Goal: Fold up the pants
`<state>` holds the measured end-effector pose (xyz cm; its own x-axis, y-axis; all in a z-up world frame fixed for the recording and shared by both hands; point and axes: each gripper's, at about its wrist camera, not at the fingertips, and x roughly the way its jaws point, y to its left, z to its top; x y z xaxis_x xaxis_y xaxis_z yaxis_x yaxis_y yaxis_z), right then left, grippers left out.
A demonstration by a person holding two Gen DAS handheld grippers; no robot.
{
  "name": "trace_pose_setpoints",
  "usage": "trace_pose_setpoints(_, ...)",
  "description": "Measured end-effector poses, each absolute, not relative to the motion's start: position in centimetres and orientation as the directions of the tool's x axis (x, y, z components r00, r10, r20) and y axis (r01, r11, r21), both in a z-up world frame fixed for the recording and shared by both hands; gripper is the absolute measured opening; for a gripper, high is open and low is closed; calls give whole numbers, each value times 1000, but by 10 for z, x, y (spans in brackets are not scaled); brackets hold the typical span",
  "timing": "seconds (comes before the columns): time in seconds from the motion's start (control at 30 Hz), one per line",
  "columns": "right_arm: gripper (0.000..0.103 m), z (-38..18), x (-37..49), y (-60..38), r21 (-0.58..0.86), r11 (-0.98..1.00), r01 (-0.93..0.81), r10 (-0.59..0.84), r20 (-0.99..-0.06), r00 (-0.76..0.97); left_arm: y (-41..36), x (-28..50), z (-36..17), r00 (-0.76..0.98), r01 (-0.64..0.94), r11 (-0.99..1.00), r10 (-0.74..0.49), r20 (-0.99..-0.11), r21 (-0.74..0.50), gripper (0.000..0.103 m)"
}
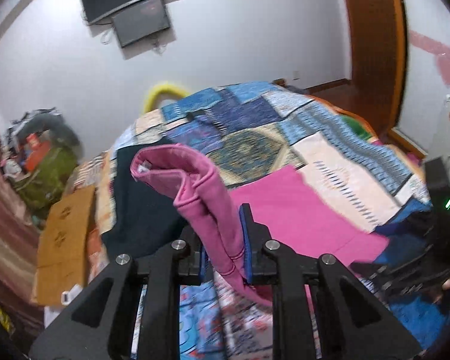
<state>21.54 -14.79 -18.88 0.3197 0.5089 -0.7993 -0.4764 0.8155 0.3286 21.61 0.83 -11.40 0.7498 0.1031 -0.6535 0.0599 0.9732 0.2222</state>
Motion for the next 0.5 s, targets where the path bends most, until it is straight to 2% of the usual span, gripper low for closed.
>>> trace_pose_setpoints(0.27,80,-188,215,-148,321,818,-477,505,-798,329,-10,256,-113,652,162,986,-128,-747,-27,16)
trace_pose_setpoints(0.5,80,-187,214,-148,321,818,-478,506,-797,330,-23,278,-141,544,174,975,-214,-811,-140,16)
